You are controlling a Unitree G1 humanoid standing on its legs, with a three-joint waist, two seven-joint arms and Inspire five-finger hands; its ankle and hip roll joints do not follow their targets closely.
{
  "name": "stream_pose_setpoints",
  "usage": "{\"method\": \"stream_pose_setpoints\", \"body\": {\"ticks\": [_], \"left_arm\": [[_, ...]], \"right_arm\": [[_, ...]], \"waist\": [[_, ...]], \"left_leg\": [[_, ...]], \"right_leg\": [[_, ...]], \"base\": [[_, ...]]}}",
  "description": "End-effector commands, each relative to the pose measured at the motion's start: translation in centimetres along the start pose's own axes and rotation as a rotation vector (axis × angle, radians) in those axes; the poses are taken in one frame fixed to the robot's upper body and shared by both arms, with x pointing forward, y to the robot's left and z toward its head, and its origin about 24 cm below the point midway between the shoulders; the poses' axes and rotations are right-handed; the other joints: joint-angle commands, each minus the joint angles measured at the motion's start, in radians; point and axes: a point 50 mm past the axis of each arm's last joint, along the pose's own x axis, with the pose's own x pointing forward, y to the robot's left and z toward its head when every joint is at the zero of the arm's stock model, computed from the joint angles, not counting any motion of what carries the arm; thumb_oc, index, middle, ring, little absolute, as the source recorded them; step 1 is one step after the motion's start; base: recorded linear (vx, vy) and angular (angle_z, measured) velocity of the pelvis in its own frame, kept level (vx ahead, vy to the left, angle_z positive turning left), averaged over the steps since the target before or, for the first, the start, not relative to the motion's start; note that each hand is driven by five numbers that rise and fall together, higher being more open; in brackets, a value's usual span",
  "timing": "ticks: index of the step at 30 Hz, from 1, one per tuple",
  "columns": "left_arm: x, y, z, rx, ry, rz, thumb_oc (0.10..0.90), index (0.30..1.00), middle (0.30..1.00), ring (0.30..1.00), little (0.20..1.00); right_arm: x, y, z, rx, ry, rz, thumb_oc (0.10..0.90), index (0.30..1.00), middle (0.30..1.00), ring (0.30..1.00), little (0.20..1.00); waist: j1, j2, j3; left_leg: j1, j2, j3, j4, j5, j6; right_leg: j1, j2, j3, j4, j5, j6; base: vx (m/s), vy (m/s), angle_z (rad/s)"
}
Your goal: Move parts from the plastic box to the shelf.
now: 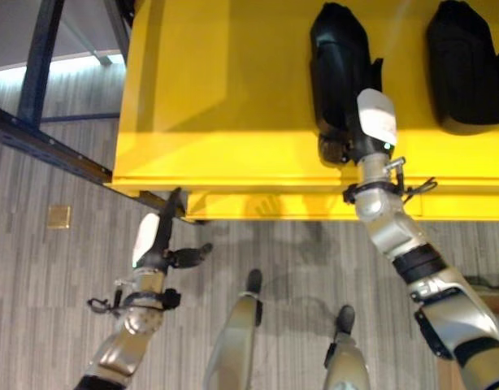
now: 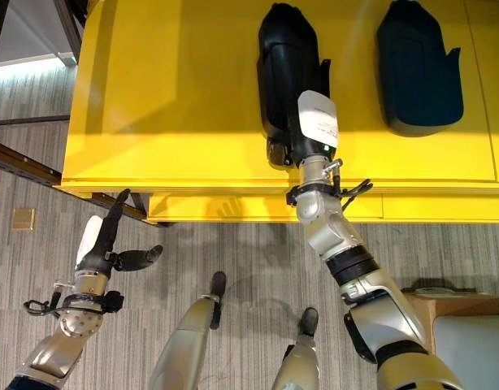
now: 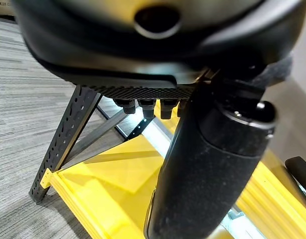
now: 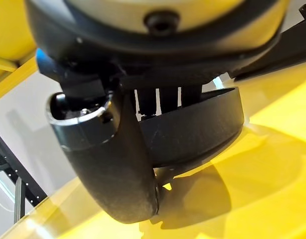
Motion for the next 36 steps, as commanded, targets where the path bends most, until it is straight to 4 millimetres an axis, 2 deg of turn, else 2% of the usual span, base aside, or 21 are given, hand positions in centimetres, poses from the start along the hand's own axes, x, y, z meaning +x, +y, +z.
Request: {"method": "stream_pose_setpoints", "body": {"ticks": [1,23,24,25,26,32,36], "left_arm": [[1.0,2.6,3.2,-0.032,-0.197,0.1,0.9,1.0,1.0,1.0,1.0],[1.1,2.7,3.2,-0.051,-0.197,0.114,0.9,1.0,1.0,1.0,1.0],[1.1,2.7,3.2,-0.053,-0.197,0.117,0.9,1.0,1.0,1.0,1.0],[1.0,2.7,3.2,-0.054,-0.195,0.12,0.9,1.0,1.0,1.0,1.0],[1.0,2.8,3.2,-0.055,-0.193,0.123,0.9,1.0,1.0,1.0,1.0],[1.0,3.0,3.0,-0.05,-0.187,0.135,0.9,1.0,1.0,1.0,1.0],[1.0,3.2,3.0,-0.039,-0.181,0.149,0.9,1.0,1.0,1.0,1.0]], "right_arm": [[2.5,-2.8,1.9,-0.062,-0.117,-0.091,0.4,0.3,0.3,0.3,0.3],[2.8,-3.0,2.2,-0.083,-0.125,-0.092,0.4,0.3,0.3,0.3,0.3],[2.8,-2.9,2.2,-0.064,-0.117,-0.094,0.418,0.325,0.325,0.325,0.325],[2.8,-2.9,2.1,-0.051,-0.11,-0.099,0.645,0.643,0.643,0.643,0.643],[2.8,-2.9,2.2,-0.042,-0.11,-0.104,0.9,1.0,1.0,1.0,1.0],[2.7,-3.7,3.1,-0.021,-0.15,-0.151,0.9,1.0,1.0,1.0,1.0],[2.2,-5.3,4.9,0.024,-0.237,-0.226,0.9,1.0,1.0,1.0,1.0]], "waist": [[0.03,-0.006,-0.074],[0.05,-0.009,-0.079],[0.05,-0.009,-0.079],[0.051,-0.009,-0.078],[0.051,-0.009,-0.078],[0.048,-0.004,-0.077],[0.042,-0.007,-0.08]], "left_leg": [[0.075,0.0,0.03,-0.076,-0.044,0.031],[0.069,-0.012,0.027,-0.091,-0.038,0.031],[0.068,-0.012,0.028,-0.091,-0.038,0.031],[0.067,-0.011,0.028,-0.09,-0.038,0.031],[0.067,-0.01,0.028,-0.09,-0.038,0.032],[0.07,-0.009,0.031,-0.092,-0.038,0.033],[0.069,-0.009,0.033,-0.089,-0.04,0.034]], "right_leg": [[-0.037,0.04,0.018,0.08,-0.024,-0.013],[-0.012,0.028,-0.009,0.042,-0.012,-0.01],[-0.012,0.028,-0.009,0.042,-0.012,-0.011],[-0.013,0.029,-0.009,0.042,-0.012,-0.011],[-0.014,0.029,-0.009,0.042,-0.011,-0.011],[-0.015,0.03,-0.003,0.04,-0.011,-0.011],[-0.018,0.029,0.0,0.042,-0.011,-0.011]], "base": [[0.0,0.0,0.0],[0.0,0.001,0.02],[0.0,0.0,0.0],[0.0,0.0,0.0],[0.0,0.0,0.0],[0.0,0.0,0.0],[0.0,0.0,0.0]]}}
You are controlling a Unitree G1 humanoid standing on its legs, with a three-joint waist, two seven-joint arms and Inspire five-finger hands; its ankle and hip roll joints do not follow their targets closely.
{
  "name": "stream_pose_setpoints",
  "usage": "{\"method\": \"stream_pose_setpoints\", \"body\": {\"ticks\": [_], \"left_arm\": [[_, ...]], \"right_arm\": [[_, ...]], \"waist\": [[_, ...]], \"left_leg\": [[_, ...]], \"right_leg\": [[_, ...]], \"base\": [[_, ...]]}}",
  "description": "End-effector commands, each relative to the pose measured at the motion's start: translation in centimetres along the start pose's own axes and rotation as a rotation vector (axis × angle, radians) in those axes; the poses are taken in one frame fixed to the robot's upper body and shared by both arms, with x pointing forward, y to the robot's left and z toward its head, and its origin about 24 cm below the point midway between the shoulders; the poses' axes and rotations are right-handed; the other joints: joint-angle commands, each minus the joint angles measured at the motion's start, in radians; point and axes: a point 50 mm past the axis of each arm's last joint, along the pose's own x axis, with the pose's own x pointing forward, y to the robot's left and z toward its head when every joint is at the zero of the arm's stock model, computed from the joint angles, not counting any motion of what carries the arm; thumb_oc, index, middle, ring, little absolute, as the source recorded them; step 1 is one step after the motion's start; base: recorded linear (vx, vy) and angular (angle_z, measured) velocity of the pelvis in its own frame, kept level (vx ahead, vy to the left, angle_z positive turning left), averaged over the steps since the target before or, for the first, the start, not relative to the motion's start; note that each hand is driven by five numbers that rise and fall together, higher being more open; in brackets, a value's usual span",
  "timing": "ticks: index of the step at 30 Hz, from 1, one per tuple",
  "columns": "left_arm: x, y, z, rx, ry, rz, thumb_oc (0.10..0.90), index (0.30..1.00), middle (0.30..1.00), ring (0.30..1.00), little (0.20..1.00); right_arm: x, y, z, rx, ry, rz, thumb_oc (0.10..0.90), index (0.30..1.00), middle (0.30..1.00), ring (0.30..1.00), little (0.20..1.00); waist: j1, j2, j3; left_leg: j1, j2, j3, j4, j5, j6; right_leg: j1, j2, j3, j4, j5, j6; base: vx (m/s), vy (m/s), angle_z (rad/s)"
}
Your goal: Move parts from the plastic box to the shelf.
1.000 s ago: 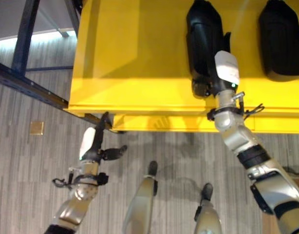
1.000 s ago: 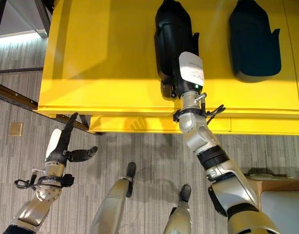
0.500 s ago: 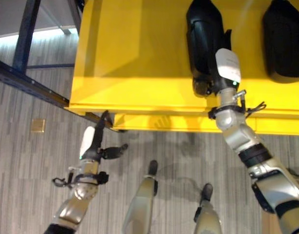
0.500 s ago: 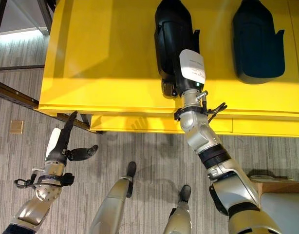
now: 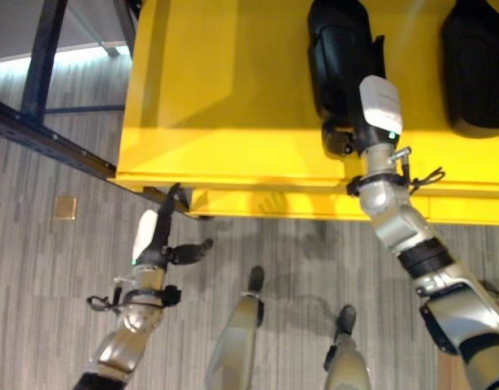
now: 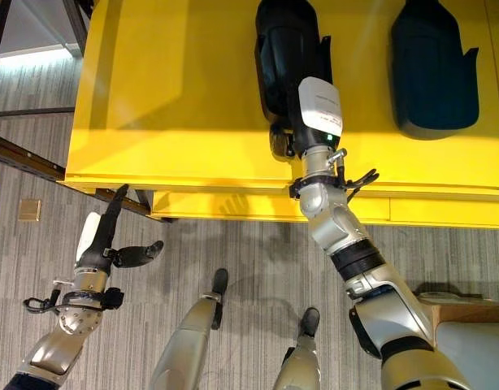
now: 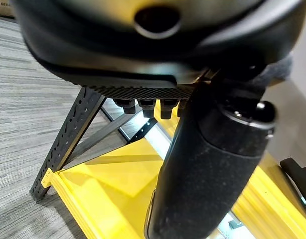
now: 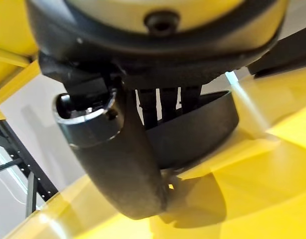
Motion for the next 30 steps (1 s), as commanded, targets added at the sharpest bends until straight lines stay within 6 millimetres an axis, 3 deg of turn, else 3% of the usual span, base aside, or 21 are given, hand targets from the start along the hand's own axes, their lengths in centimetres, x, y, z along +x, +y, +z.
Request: {"method": "stream_pose_setpoints", "body": {"ticks": [1,7,15,21,30], "left_arm": [[0.8,2.8,2.7,0.003,-0.167,0.136,0.9,1.0,1.0,1.0,1.0],[0.7,3.0,2.9,0.017,-0.165,0.155,0.9,1.0,1.0,1.0,1.0],[0.6,3.3,3.2,0.037,-0.178,0.178,0.9,1.0,1.0,1.0,1.0],[0.6,3.4,3.1,0.046,-0.172,0.198,0.9,1.0,1.0,1.0,1.0],[0.4,3.3,2.7,0.063,-0.155,0.2,0.9,1.0,1.0,1.0,1.0]], "right_arm": [[1.7,-4.7,4.6,0.064,-0.221,-0.24,0.9,1.0,1.0,1.0,1.0],[0.3,-7.8,8.6,0.179,-0.412,-0.41,0.9,1.0,1.0,1.0,1.0],[-1.4,-9.3,11.5,0.267,-0.561,-0.48,0.9,1.0,1.0,1.0,1.0],[-2.7,-9.9,12.4,0.329,-0.62,-0.498,0.9,1.0,1.0,1.0,1.0],[-4.5,-9.6,11.2,0.36,-0.608,-0.477,0.9,1.0,1.0,1.0,1.0]], "waist": [[0.024,-0.011,-0.076],[0.016,-0.019,-0.078],[0.006,-0.021,-0.08],[-0.006,-0.027,-0.08],[-0.039,-0.053,-0.095]], "left_leg": [[0.068,-0.003,0.049,-0.05,-0.065,0.045],[0.062,0.001,0.05,-0.041,-0.068,0.047],[0.064,0.005,0.052,-0.036,-0.07,0.048],[0.071,0.009,0.054,-0.04,-0.068,0.047],[0.093,0.027,0.064,-0.064,-0.06,0.042]], "right_leg": [[-0.037,0.028,0.032,0.094,-0.026,-0.021],[-0.046,0.034,0.04,0.101,-0.032,-0.024],[-0.055,0.036,0.048,0.12,-0.04,-0.025],[-0.057,0.04,0.054,0.125,-0.041,-0.026],[-0.054,0.052,0.066,0.117,-0.043,-0.026]], "base": [[0.0,0.0,0.0],[0.0,0.0,0.0],[0.0,0.0,0.0],[0.0,0.0,0.0],[0.0,-0.016,-0.05]]}}
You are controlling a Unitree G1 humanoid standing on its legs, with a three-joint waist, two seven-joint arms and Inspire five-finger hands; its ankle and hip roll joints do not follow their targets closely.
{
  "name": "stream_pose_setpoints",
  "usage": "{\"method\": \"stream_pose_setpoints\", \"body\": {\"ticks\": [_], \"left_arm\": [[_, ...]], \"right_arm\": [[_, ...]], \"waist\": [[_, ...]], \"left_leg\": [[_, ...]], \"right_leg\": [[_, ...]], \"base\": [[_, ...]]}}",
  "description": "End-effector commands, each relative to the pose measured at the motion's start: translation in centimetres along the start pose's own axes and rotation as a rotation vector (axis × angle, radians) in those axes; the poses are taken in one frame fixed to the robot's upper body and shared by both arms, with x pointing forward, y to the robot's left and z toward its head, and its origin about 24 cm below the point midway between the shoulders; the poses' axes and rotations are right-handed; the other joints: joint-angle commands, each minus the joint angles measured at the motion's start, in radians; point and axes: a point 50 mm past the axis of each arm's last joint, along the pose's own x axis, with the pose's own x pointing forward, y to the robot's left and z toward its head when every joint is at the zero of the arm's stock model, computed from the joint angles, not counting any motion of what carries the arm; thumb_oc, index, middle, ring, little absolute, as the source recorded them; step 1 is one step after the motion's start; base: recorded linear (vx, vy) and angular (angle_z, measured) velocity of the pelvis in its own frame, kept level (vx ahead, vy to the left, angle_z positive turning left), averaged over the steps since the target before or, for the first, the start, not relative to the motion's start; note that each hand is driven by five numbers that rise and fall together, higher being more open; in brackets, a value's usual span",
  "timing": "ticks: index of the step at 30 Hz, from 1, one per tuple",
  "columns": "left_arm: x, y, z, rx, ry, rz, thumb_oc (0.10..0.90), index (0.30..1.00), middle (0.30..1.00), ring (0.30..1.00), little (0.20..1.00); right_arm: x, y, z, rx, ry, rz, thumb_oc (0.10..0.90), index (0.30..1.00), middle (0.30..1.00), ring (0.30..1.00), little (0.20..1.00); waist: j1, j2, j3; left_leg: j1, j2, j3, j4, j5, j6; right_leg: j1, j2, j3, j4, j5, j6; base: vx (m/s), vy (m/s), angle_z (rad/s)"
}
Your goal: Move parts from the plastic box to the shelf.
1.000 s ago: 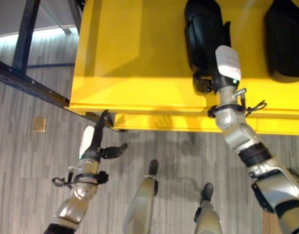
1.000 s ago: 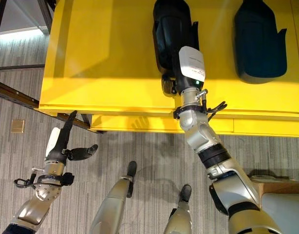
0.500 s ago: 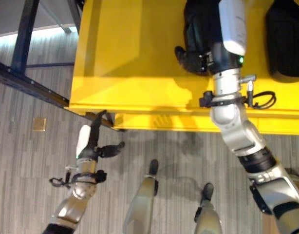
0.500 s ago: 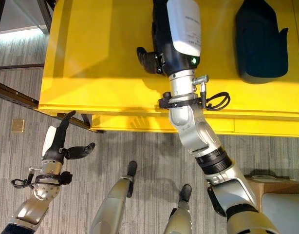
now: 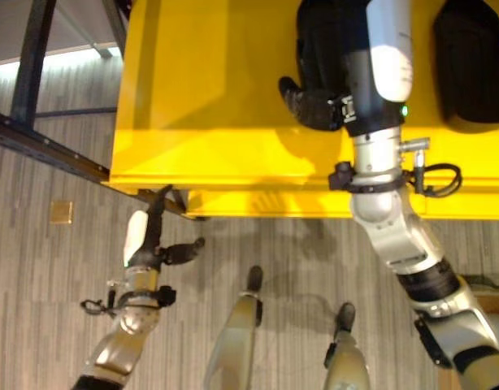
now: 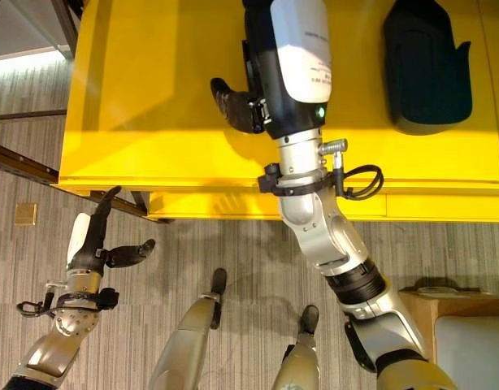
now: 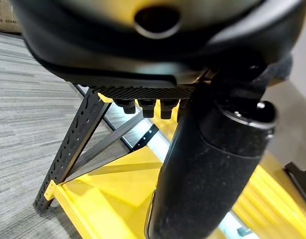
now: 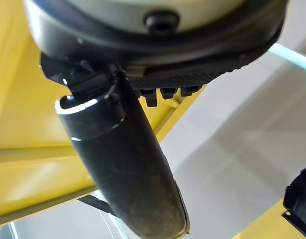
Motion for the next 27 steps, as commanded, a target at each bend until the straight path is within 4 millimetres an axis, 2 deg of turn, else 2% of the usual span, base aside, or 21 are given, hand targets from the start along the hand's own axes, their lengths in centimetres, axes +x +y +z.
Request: {"method": "stream_pose_setpoints", "body": {"ticks": [1,7,14,23,24,27], "left_arm": [[0.8,2.6,3.2,0.022,-0.188,0.132,0.9,1.0,1.0,1.0,1.0],[0.6,2.3,2.9,0.034,-0.175,0.111,0.9,1.0,1.0,1.0,1.0],[0.0,2.0,1.9,0.061,-0.14,0.069,0.9,1.0,1.0,1.0,1.0],[-0.8,2.1,0.8,0.072,-0.096,0.06,0.9,1.0,1.0,1.0,1.0],[-1.2,1.9,0.3,0.073,-0.077,0.048,0.9,1.0,1.0,1.0,1.0],[-1.5,1.5,-0.1,0.07,-0.056,0.033,0.9,1.0,1.0,1.0,1.0]], "right_arm": [[1.1,-3.2,3.4,0.067,-0.196,-0.192,0.9,1.0,1.0,1.0,1.0],[-1.0,-3.4,2.6,0.056,-0.156,-0.146,0.9,1.0,1.0,1.0,1.0],[-4.3,-3.8,1.3,0.052,-0.079,-0.063,0.9,1.0,1.0,1.0,1.0],[-7.4,-4.8,0.1,-0.013,-0.001,0.023,0.9,1.0,1.0,1.0,1.0],[-9.2,-5.4,-0.6,-0.042,0.05,0.08,0.9,1.0,1.0,1.0,1.0],[-10.9,-5.5,-1.0,-0.016,0.123,0.128,0.9,1.0,1.0,1.0,1.0]], "waist": [[-0.002,-0.044,-0.097],[-0.032,-0.068,-0.115],[-0.08,-0.094,-0.163],[-0.121,-0.105,-0.223],[-0.144,-0.103,-0.247],[-0.157,-0.097,-0.263]], "left_leg": [[0.093,0.019,0.048,-0.07,-0.059,0.041],[0.129,0.04,0.052,-0.107,-0.043,0.035],[0.218,0.084,0.085,-0.241,0.017,0.019],[0.321,0.119,0.131,-0.392,0.087,-0.01],[0.353,0.136,0.14,-0.439,0.112,-0.021],[0.387,0.15,0.149,-0.479,0.133,-0.029]], "right_leg": [[-0.033,0.05,0.039,0.096,-0.044,-0.029],[-0.019,0.065,0.053,0.073,-0.036,-0.03],[0.004,0.099,0.079,-0.008,0.005,-0.029],[0.034,0.129,0.104,-0.076,0.026,-0.025],[0.044,0.144,0.109,-0.081,0.024,-0.025],[0.052,0.159,0.114,-0.065,0.006,-0.03]], "base": [[0.0,-0.039,-0.04],[0.01,-0.045,-0.11],[0.02,-0.055,-0.15],[0.03,-0.043,-0.17],[0.06,-0.093,-0.17],[0.03,-0.075,-0.17]]}}
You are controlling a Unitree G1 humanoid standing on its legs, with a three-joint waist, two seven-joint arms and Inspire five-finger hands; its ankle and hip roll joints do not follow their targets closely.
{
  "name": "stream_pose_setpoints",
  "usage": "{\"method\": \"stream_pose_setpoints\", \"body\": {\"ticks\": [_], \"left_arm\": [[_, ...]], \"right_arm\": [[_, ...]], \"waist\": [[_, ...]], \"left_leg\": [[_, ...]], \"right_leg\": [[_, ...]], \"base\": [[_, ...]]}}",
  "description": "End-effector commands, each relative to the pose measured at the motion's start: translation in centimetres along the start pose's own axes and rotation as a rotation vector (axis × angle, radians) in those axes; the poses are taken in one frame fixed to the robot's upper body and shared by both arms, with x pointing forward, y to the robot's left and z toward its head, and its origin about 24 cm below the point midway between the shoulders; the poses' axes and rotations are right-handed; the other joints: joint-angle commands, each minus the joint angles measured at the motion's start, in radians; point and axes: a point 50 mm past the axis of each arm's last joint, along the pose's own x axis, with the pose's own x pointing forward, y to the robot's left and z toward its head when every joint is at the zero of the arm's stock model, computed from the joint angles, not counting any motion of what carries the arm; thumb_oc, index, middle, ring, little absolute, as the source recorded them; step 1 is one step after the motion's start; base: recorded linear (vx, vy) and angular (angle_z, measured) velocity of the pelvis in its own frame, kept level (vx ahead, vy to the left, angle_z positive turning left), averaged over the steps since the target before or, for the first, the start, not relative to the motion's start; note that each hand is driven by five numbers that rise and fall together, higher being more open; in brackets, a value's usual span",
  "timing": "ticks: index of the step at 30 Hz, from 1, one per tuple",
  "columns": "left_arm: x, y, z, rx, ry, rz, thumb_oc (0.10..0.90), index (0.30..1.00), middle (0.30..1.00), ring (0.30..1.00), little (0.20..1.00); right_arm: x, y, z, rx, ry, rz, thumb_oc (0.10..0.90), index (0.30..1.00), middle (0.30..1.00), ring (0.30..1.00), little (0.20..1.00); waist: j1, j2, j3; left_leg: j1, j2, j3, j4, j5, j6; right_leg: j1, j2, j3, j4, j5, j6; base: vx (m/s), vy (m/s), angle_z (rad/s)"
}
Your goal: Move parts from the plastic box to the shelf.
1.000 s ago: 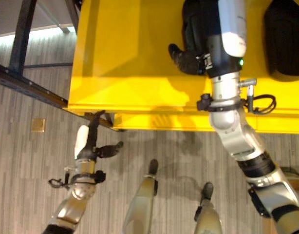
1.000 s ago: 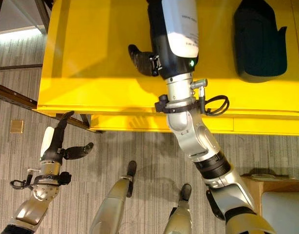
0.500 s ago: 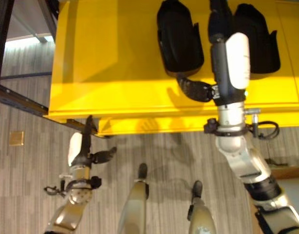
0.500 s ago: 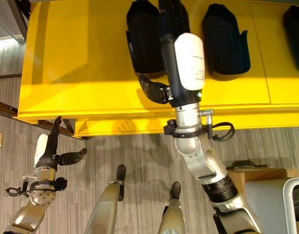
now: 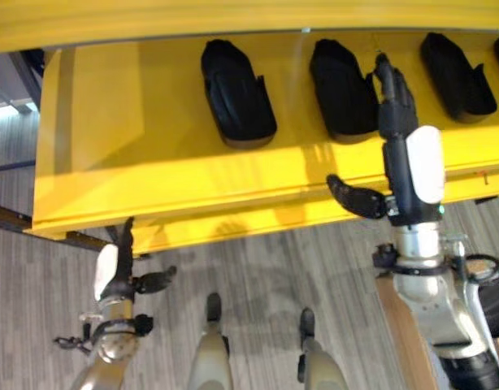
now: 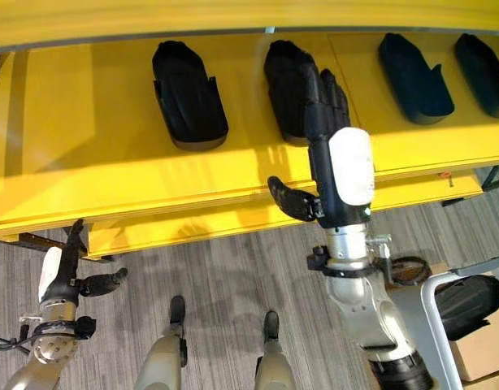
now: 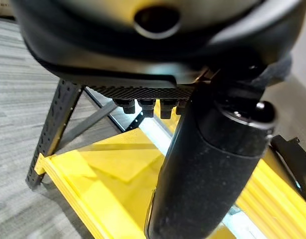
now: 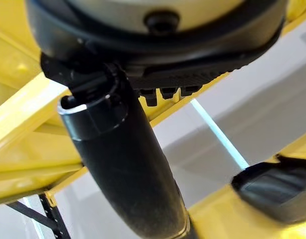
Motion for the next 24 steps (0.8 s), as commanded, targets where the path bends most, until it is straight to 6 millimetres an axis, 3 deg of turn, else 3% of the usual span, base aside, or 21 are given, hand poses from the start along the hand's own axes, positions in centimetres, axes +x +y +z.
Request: {"method": "stream_pose_setpoints", "body": {"ticks": [1,6,10,12,15,16,19,21,22,23,24], "left_arm": [[1.4,-0.2,5.1,-0.012,-0.292,0.031,0.9,1.0,1.0,1.0,1.0],[1.3,-0.5,4.8,-0.019,-0.277,0.02,0.9,1.0,1.0,1.0,1.0],[1.6,-1.2,5.3,-0.048,-0.29,0.018,0.9,1.0,1.0,1.0,1.0],[1.8,-2.3,5.6,-0.076,-0.283,-0.008,0.9,1.0,1.0,1.0,1.0],[1.8,-3.2,6.1,-0.089,-0.296,-0.043,0.9,1.0,1.0,1.0,1.0],[1.8,-3.7,6.4,-0.098,-0.309,-0.065,0.9,1.0,1.0,1.0,1.0],[1.5,-3.5,6.2,-0.092,-0.311,-0.065,0.9,1.0,1.0,1.0,1.0],[1.2,-3.2,5.9,-0.087,-0.301,-0.058,0.9,1.0,1.0,1.0,1.0],[0.7,-3.0,5.4,-0.084,-0.286,-0.053,0.9,1.0,1.0,1.0,1.0],[0.7,-3.0,5.4,-0.084,-0.286,-0.053,0.9,1.0,1.0,1.0,1.0],[0.5,-2.9,5.2,-0.091,-0.277,-0.043,0.9,1.0,1.0,1.0,1.0]], "right_arm": [[0.4,-1.7,1.5,0.088,-0.11,-0.065,0.9,1.0,1.0,1.0,1.0],[-0.8,-1.6,0.8,0.118,-0.048,-0.04,0.9,1.0,1.0,1.0,1.0],[-1.3,-1.8,0.4,0.119,-0.033,-0.048,0.9,1.0,1.0,1.0,1.0],[-1.8,-2.4,0.2,0.096,-0.029,-0.068,0.9,1.0,1.0,1.0,1.0],[-2.2,-3.0,-0.2,0.039,-0.02,-0.077,0.9,1.0,1.0,1.0,1.0],[-2.4,-3.1,-0.4,0.021,-0.003,-0.088,0.9,1.0,1.0,1.0,1.0],[-2.2,-2.7,-0.2,0.037,-0.011,-0.081,0.9,1.0,1.0,1.0,1.0],[-1.8,-2.1,0.0,0.067,-0.027,-0.063,0.9,1.0,1.0,1.0,1.0],[-1.6,-1.4,0.3,0.095,-0.038,-0.035,0.9,1.0,1.0,1.0,1.0],[-1.6,-1.4,0.3,0.096,-0.038,-0.035,0.9,1.0,1.0,1.0,1.0],[-1.3,-0.8,0.4,0.112,-0.046,-0.012,0.9,1.0,1.0,1.0,1.0]], "waist": [[-0.056,0.038,-0.163],[-0.073,0.051,-0.165],[-0.089,0.073,-0.154],[-0.099,0.083,-0.137],[-0.105,0.091,-0.126],[-0.108,0.086,-0.122],[-0.083,0.081,-0.128],[-0.067,0.08,-0.141],[-0.052,0.083,-0.157],[-0.051,0.083,-0.157],[-0.035,0.082,-0.16]], "left_leg": [[0.108,0.036,0.045,-0.106,-0.011,0.042],[0.133,0.066,0.063,-0.123,0.01,0.027],[0.118,0.13,0.059,-0.124,0.068,-0.004],[0.104,0.171,0.073,-0.124,0.109,-0.021],[0.096,0.175,0.107,-0.124,0.149,-0.026],[0.1,0.144,0.115,-0.114,0.138,-0.013],[0.095,-0.015,-0.023,-0.081,0.054,0.03],[0.1,-0.124,-0.079,-0.056,-0.015,0.068],[0.109,-0.193,-0.132,-0.04,-0.056,0.104],[0.11,-0.193,-0.131,-0.04,-0.057,0.105],[0.104,-0.248,-0.198,-0.011,-0.07,0.123]], "right_leg": [[-0.019,0.076,0.007,0.066,-0.077,-0.043],[-0.035,0.114,0.027,0.143,-0.127,-0.06],[-0.086,0.189,0.009,0.281,-0.213,-0.103],[-0.111,0.219,-0.049,0.384,-0.266,-0.139],[-0.09,0.215,-0.095,0.384,-0.276,-0.153],[-0.068,0.202,-0.106,0.362,-0.268,-0.152],[-0.019,0.214,-0.052,0.212,-0.19,-0.142],[-0.001,0.235,-0.016,0.137,-0.136,-0.133],[0.009,0.256,0.031,0.092,-0.108,-0.132],[0.01,0.257,0.031,0.091,-0.108,-0.132],[0.008,0.272,0.076,0.081,-0.09,-0.134]], "base": [[0.01,-0.068,-0.05],[-0.02,-0.078,-0.09],[-0.12,-0.264,-0.23],[-0.14,-0.435,-0.2],[-0.07,-0.31,0.78],[-0.06,-0.24,0.69],[-0.04,-0.13,0.27],[0.01,-0.082,-0.44],[0.05,-0.038,-0.47],[0.04,-0.021,-1.55],[0.05,0.0,-1.36]]}}
